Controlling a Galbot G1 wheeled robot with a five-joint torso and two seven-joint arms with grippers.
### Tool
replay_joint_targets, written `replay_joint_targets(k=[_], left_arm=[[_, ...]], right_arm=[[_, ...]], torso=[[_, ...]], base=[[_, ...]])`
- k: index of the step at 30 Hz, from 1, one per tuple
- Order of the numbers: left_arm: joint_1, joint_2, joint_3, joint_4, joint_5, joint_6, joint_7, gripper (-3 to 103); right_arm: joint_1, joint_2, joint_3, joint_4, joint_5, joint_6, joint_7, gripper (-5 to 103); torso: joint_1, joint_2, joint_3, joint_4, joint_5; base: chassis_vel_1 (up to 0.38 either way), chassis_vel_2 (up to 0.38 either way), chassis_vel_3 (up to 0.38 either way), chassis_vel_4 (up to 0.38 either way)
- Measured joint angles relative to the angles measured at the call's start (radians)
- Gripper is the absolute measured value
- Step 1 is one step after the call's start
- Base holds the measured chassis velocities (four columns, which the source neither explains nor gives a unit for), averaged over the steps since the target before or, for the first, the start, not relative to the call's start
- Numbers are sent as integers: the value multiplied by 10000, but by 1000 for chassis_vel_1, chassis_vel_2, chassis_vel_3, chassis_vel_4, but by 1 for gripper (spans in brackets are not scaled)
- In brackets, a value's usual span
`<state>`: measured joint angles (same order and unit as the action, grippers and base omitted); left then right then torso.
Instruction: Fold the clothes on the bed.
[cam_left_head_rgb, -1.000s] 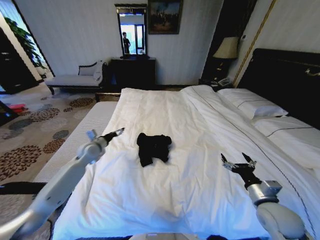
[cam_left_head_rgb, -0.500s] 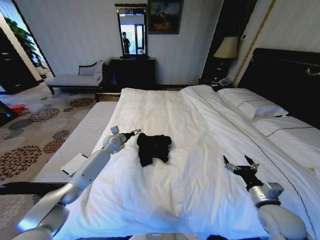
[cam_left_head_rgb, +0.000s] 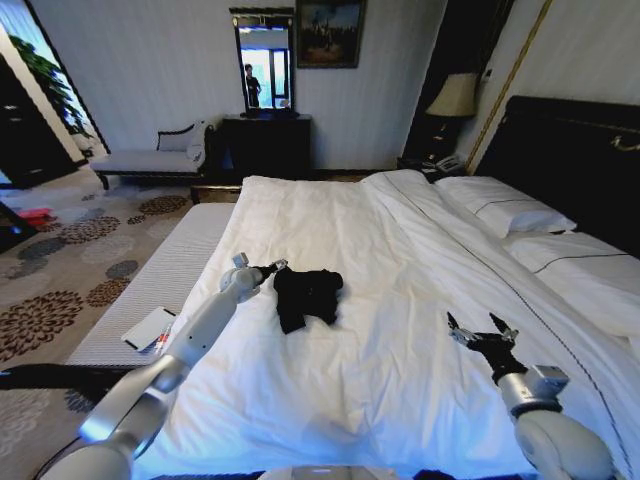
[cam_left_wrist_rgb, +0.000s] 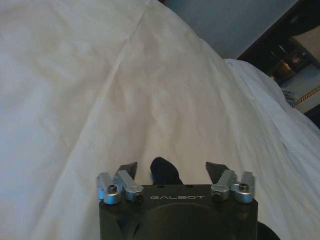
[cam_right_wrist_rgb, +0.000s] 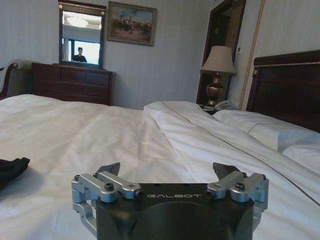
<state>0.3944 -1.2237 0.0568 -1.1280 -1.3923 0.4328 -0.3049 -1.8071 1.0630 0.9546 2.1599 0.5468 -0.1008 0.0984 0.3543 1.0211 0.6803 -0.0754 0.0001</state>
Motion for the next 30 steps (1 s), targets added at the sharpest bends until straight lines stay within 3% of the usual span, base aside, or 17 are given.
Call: replay_joint_targets(k=[10, 17, 19, 22, 28, 30], left_arm=[[-204, -700, -52, 874, 510, -69, 293, 64], [-344, -832, -62, 1129, 668, -251, 494, 32], [-319, -764, -59, 1080, 667, -261, 495, 32], [-205, -580, -50, 927, 636, -266, 485, 16], [79, -223, -14, 527, 522, -254, 371, 13], [293, -23, 24, 251, 488, -235, 291, 12]], right_arm=[[-142, -82, 116, 46, 0, 19, 22, 100], [-151, -72, 79, 47, -63, 28, 79, 100], [-147, -72, 62, 45, -65, 24, 90, 100], [-74, -139, -19, -17, -38, -2, 139, 100], [145, -571, -134, -84, 447, -263, 236, 100], [380, -929, -161, -84, 1301, -618, 374, 100]], torso=[[0, 0, 0, -1, -1], [0, 0, 0, -2, -1], [0, 0, 0, -1, 0], [0, 0, 0, 1, -1], [0, 0, 0, -1, 0], [0, 0, 0, -1, -1]], base=[[0, 0, 0, 0], [0, 0, 0, 0], [0, 0, 0, 0], [0, 0, 0, 0], [0, 0, 0, 0], [0, 0, 0, 0]])
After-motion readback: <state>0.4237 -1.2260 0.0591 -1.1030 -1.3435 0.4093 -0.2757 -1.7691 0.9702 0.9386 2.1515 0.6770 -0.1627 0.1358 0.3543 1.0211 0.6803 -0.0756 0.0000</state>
